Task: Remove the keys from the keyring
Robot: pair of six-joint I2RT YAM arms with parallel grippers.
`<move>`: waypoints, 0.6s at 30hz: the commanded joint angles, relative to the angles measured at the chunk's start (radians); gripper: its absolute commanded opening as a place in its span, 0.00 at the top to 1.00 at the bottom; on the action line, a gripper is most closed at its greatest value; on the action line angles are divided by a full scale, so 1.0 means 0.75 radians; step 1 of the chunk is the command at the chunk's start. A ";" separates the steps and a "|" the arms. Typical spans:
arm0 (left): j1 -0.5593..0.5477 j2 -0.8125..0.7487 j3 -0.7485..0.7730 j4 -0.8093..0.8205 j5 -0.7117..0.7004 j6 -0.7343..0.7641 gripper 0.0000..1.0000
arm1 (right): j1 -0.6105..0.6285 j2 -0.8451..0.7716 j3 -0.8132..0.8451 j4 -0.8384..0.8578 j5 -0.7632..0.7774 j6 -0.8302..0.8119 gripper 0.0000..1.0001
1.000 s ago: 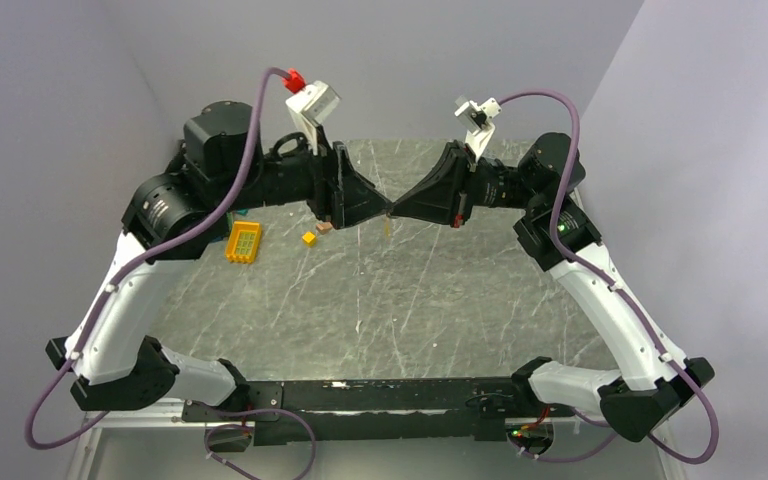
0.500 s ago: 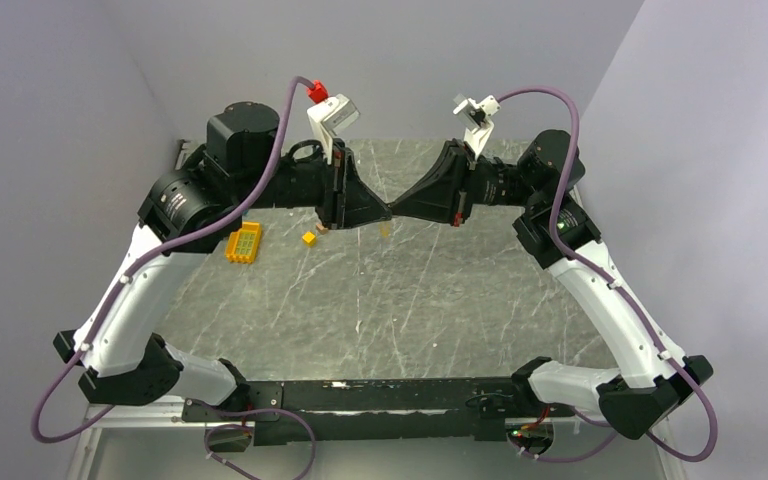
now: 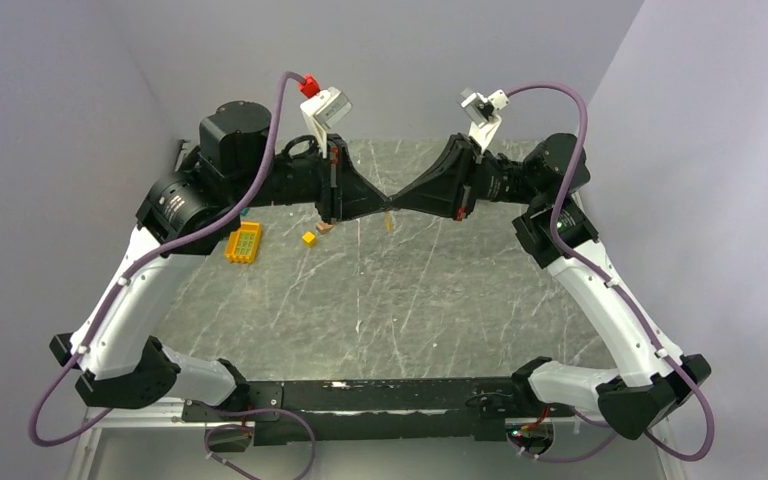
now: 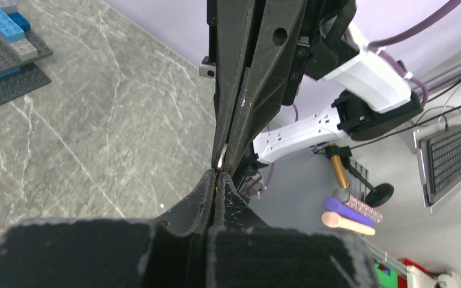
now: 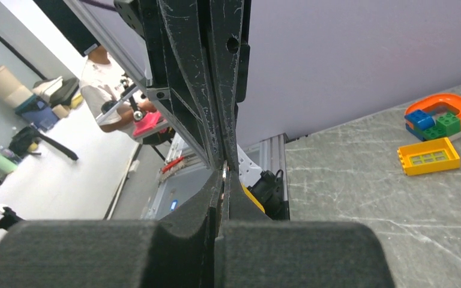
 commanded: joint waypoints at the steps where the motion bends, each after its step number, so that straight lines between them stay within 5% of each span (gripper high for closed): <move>1: -0.006 -0.037 -0.097 0.289 -0.027 -0.136 1.00 | 0.011 -0.011 -0.041 0.340 0.095 0.190 1.00; 18: -0.027 -0.154 -0.344 0.729 -0.290 -0.235 1.00 | 0.013 0.090 -0.089 0.848 0.223 0.563 1.00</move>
